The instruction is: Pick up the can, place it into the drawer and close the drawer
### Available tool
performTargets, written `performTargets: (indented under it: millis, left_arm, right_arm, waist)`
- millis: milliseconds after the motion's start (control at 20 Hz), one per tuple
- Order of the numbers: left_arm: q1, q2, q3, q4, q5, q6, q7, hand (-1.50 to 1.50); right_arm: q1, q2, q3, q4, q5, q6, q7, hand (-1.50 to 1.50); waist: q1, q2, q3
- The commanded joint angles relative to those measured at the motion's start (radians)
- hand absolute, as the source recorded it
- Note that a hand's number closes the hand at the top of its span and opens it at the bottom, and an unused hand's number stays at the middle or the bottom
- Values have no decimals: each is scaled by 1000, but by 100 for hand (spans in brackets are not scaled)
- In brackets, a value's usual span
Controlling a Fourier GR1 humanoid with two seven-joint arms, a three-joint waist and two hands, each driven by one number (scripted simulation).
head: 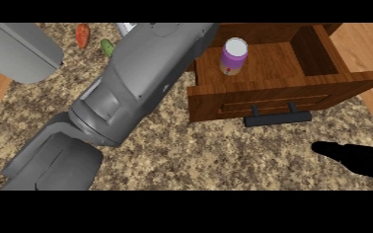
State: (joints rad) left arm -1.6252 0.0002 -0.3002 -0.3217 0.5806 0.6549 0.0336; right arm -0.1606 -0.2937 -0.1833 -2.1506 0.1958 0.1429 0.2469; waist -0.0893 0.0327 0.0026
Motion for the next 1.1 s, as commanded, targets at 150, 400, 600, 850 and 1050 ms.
performTargets:
  millis: [150, 400, 600, 850, 1050]
  left_arm:
    - [-4, 0, 0, 4, 37, 12, -39, -150]
    - [-14, 0, -10, 26, 29, -2, -46, -150]
    - [-11, 0, -12, 46, 11, 9, -58, -150]
    - [8, 31, 15, 1, 16, -73, -25, -150]
    - [34, 47, 28, 3, 5, -75, -35, -150]
  right_arm:
    - [-89, -23, 169, 126, 300, -51, -59, -150]
    - [-152, -15, 266, 321, 472, -112, -131, -150]
    - [-184, -16, 305, 448, 557, -140, -167, -150]
    - [-277, -9, 305, 699, 663, -231, -224, -150]
    - [-376, 63, 337, 861, 746, -334, -243, -150]
  waist:
    - [32, -4, -1]
    - [55, -4, 0]
    - [61, -13, -1]
    - [105, -23, -2]
    - [105, -23, -2]
